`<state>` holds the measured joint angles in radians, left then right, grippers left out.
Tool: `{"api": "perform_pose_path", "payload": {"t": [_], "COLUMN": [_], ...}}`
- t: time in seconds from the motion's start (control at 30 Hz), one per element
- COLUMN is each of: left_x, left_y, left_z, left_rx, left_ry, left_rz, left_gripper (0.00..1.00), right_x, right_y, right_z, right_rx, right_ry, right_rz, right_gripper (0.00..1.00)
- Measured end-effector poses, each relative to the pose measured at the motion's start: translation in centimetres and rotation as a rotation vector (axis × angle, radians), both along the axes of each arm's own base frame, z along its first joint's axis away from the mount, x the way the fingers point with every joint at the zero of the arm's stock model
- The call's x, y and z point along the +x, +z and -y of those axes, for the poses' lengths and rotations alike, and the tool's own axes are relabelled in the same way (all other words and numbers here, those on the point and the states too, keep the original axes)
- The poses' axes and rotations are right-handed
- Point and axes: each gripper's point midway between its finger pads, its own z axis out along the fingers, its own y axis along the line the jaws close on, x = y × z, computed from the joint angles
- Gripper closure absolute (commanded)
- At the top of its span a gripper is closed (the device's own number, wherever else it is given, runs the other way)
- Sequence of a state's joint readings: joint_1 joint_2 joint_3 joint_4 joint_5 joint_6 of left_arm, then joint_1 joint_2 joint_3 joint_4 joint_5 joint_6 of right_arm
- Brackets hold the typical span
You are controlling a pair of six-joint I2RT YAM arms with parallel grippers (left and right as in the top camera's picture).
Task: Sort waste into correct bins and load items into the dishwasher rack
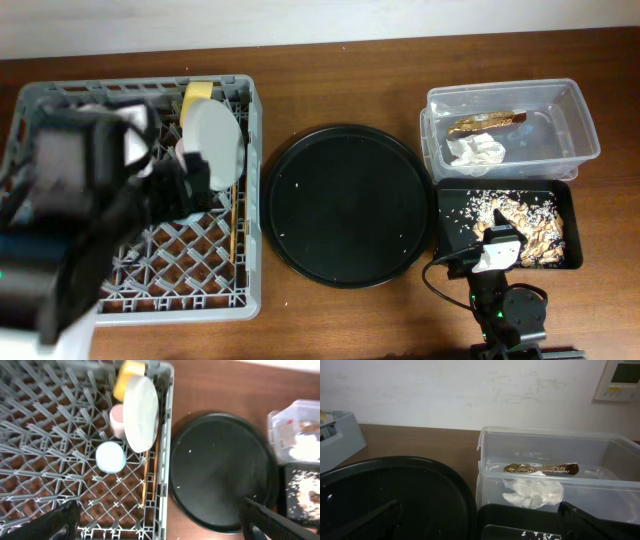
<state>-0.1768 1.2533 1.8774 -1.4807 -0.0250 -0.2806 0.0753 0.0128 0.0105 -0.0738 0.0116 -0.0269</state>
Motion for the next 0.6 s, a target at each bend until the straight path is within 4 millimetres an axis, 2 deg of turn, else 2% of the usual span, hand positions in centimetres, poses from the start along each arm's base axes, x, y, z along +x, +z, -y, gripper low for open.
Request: {"api": "perform_pose_path", "payload": {"t": [0.1,0.17,0.23,0.3,0.33,0.4,0.43,0.5,0.6], "left_x": [-4.3,-7.7,-8.9,-8.1,-7.0,-5.7,-5.2,-4.3,-4.4], "left_y": [2.1,1.9,0.6,-1.2,-1.3,-3.3,-3.5,-3.2,-2.6], "left_z": [-2.6,-4.0,-4.7,-5.1,-5.1,-5.4,-5.6,-6.3,-6.2], "left_rx": [-0.008,-0.006,0.004,0.006,-0.005,-0.036,-0.056,-0.109,-0.167], "left_ry": [0.080,0.138,0.172,0.188,0.194,0.223,0.243,0.282,0.274], "left_rz": [0.115,0.180,0.237,0.317,0.407,0.550,0.603,0.822,1.061], "left_gripper": [0.01,0.01,0.01,0.01,0.01,0.01,0.01,0.01,0.01], "right_x": [0.0,0.0,0.0,0.0,0.0,0.0,0.0,0.0,0.0], "right_y": [0.0,0.0,0.1,0.1,0.1,0.1,0.1,0.1,0.1], "right_z": [0.0,0.1,0.1,0.2,0.2,0.2,0.2,0.2,0.2], "right_rx": [0.000,0.000,-0.001,0.000,-0.001,0.000,0.000,0.000,-0.001], "right_ry": [0.000,-0.006,-0.008,-0.009,-0.011,-0.012,-0.013,-0.012,-0.013], "right_rz": [0.001,0.002,0.003,0.003,0.003,0.003,0.002,0.002,0.002], "right_gripper": [0.01,0.01,0.02,0.01,0.01,0.02,0.01,0.01,0.01]}}
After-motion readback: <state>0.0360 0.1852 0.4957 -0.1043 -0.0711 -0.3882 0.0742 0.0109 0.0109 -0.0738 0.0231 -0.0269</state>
